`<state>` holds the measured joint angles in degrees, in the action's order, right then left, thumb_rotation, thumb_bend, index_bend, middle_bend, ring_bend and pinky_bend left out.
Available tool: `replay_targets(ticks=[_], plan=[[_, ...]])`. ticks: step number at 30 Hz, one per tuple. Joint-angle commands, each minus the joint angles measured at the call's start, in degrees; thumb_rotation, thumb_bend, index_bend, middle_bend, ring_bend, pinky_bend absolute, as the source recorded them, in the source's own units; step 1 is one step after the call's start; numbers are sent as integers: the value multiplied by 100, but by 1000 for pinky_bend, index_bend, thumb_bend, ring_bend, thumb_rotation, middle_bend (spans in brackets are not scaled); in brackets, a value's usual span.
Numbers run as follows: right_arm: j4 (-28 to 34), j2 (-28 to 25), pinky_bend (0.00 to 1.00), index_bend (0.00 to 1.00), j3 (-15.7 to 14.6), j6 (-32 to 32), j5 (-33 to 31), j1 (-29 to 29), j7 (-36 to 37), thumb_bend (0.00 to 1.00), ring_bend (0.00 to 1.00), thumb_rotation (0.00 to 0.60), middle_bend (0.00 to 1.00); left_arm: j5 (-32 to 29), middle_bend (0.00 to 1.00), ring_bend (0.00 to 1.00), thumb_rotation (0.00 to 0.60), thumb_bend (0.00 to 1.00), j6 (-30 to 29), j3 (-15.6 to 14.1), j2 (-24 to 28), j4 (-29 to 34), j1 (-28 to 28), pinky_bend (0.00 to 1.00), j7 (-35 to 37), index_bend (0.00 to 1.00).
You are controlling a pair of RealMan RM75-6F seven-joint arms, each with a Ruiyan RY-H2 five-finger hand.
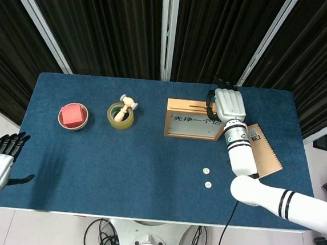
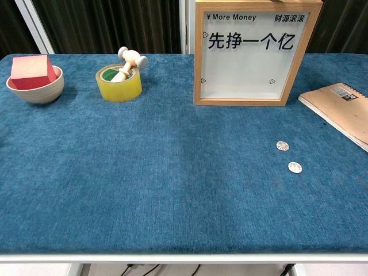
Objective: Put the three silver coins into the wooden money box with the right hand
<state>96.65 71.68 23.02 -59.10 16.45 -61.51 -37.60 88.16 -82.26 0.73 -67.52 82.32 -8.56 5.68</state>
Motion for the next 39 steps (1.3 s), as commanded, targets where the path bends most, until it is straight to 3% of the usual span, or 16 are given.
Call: replay_targets(ticks=[1, 4, 8, 10, 19, 24, 27, 30, 32, 35, 39], plan=[[-1, -18, 0, 655, -33, 48, -32, -17, 13, 438, 0, 600, 30, 4, 0, 0, 548, 30, -6, 2, -3, -7, -1, 0, 7, 8], [-1, -62, 0, 468, -64, 143, -63, -24, 68, 415, 0, 600, 17, 8, 0, 0, 548, 30, -12, 1, 1, -3, 2, 0, 4, 8], [6, -130, 0, 67, -100, 237, 32, 2, 209, 384, 0, 600, 0, -1, 0, 0, 546, 29, -2, 0, -4, -9, 2, 0, 3, 8], [10, -145, 0, 3, -111, 242, 118, 25, 292, 372, 0, 600, 0, -2, 0, 0, 548, 29, 0, 1, -7, -6, 1, 0, -4, 8], [327, -337, 0, 0, -132, 5, 955, 455, 1030, 346, 0, 600, 0, -8, 0, 0, 549, 30, -35, 42, 39, 91, -11, 0, -66, 8], [1053, -744, 0, 0, -433, -609, 2477, 1251, 1677, 346, 0, 600, 0, -21, 0, 0, 552, 30, -34, 39, 49, 116, -2, 0, -89, 8], [1401, -938, 0, 0, -833, -1106, 3732, 1903, 2200, 345, 0, 600, 0, -11, 0, 0, 555, 29, -42, 38, 46, 132, -2, 0, -111, 8], [1351, -937, 0, 0, -1378, -1654, 5077, 2572, 2828, 345, 0, 600, 0, -5, 0, 0, 554, 29, -39, 34, 41, 145, -5, 0, -154, 8], [906, -686, 0, 0, -1801, -2092, 5972, 3014, 3365, 345, 0, 600, 0, -13, 0, 0, 554, 29, -26, 34, 28, 147, -9, 0, -173, 8], [108, -303, 0, 0, -2364, -2438, 6743, 3504, 3899, 346, 0, 600, 0, -16, 0, 0, 553, 29, -9, 36, 10, 152, -20, 0, -200, 8], [-808, 248, 0, 0, -2794, -2736, 7166, 4010, 4180, 345, 0, 600, 0, -4, 0, 0, 550, 29, 14, 29, 12, 188, -35, 0, -272, 8]])
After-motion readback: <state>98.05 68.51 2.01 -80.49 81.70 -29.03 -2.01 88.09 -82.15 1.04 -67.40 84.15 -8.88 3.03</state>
